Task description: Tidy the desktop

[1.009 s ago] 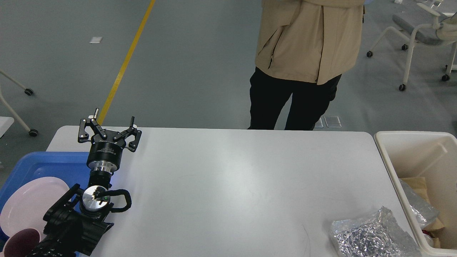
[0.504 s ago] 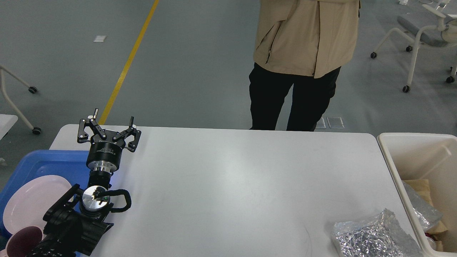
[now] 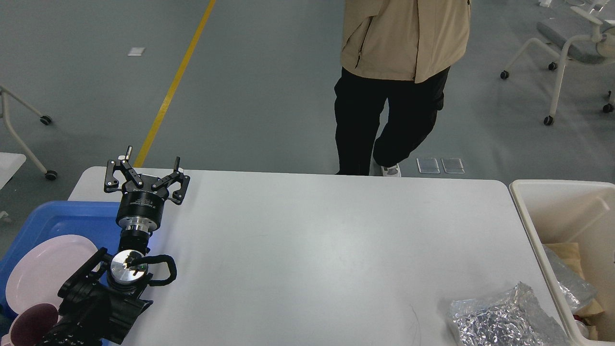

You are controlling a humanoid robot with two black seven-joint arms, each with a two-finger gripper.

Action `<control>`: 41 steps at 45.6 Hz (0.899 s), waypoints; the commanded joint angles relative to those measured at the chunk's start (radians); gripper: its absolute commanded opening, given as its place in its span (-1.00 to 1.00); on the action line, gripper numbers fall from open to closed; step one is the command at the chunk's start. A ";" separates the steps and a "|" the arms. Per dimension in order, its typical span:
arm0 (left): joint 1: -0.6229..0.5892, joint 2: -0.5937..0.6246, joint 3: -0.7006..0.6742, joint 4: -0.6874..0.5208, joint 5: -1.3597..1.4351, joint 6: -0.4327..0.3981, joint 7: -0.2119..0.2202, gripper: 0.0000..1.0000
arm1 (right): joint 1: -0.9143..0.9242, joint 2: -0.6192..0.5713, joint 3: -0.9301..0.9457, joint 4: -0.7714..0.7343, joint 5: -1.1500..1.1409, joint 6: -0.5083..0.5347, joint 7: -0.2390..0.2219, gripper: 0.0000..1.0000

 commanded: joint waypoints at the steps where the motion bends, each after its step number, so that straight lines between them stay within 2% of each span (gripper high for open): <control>1: 0.000 0.000 0.000 0.000 0.000 0.000 0.000 1.00 | -0.001 0.001 0.025 0.001 -0.001 -0.002 0.001 -1.00; 6: 0.000 0.000 0.000 0.000 0.000 0.000 0.000 1.00 | -0.001 0.001 0.026 0.001 -0.001 -0.002 0.003 -1.00; 7: 0.000 0.000 0.000 0.000 0.000 0.000 0.000 1.00 | -0.001 -0.002 0.026 0.001 0.000 0.003 0.004 -0.54; 8: 0.000 0.000 0.000 0.000 0.000 0.000 0.000 1.00 | -0.001 -0.002 0.026 0.001 -0.001 0.004 0.006 0.59; 9: 0.000 0.000 0.000 0.000 0.000 0.000 0.000 1.00 | -0.001 -0.002 0.026 0.003 -0.001 0.007 0.007 1.00; 10: 0.000 0.000 0.000 0.000 0.000 0.000 0.000 1.00 | -0.001 -0.002 0.026 0.003 -0.001 0.007 0.009 0.87; 11: 0.000 0.000 0.000 0.000 0.000 0.000 0.000 1.00 | -0.001 -0.001 0.028 0.003 -0.001 0.007 0.009 1.00; 41: 0.000 0.000 0.000 0.000 0.000 0.000 0.000 1.00 | 0.007 0.004 0.078 0.004 0.000 0.011 0.011 1.00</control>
